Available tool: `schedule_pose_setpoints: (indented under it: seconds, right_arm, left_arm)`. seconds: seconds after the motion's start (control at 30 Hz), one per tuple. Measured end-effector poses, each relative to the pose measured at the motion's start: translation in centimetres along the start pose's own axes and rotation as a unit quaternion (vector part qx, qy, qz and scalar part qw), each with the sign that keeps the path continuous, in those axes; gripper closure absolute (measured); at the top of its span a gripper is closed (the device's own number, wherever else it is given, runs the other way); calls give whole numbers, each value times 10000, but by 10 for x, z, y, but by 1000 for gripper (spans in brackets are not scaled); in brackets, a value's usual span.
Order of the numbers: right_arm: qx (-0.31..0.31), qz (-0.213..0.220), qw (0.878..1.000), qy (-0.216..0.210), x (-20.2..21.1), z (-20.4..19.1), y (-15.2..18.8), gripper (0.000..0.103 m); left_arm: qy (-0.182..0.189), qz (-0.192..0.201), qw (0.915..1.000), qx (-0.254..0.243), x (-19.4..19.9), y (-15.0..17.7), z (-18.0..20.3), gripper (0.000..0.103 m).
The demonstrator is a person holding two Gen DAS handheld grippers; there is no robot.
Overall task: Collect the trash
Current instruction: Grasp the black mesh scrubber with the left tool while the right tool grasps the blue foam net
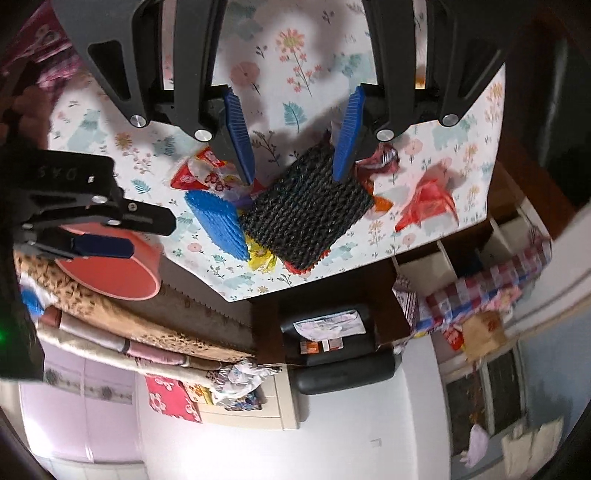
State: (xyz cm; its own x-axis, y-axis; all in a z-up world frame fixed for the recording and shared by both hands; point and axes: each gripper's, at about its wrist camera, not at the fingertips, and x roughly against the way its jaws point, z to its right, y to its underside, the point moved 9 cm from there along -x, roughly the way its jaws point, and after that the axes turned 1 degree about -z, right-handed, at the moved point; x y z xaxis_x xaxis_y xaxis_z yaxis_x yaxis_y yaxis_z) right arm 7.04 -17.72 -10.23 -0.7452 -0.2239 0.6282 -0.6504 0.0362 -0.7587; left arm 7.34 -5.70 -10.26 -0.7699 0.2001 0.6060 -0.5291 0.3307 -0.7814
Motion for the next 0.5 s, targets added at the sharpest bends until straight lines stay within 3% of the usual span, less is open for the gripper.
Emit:
schedule_pose_setpoints:
  seconds: [0.23, 0.43, 0.5]
  right_arm:
    - [-114, -99, 9999, -34, -6, 7, 0, 30]
    - [-160, -200, 9996, -133, -14, 6, -2, 30]
    - [-165, -224, 9994, -183, -16, 4, -2, 30]
  left_arm:
    - [-171, 42, 9977, -655, -24, -1, 9, 58]
    - [-105, 32, 9973, -725, -31, -4, 7, 59]
    - [-67, -64, 9974, -714, -35, -3, 6, 75]
